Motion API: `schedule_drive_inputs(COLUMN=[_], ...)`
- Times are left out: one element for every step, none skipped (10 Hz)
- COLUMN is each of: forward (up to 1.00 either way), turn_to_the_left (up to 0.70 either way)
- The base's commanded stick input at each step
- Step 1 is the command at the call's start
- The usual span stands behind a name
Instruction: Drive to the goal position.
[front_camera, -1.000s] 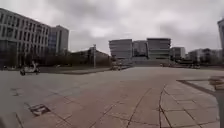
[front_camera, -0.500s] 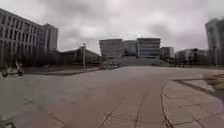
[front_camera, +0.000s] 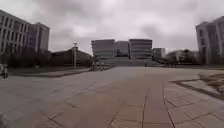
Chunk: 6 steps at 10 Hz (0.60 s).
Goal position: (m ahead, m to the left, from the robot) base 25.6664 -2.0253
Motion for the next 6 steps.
schedule_drive_inputs(forward=[1.00, 1.00, 1.00, 1.00, 1.00, 1.00], turn_to_the_left=[-0.25, -0.25, -0.25, -0.25, -0.25, -0.25])
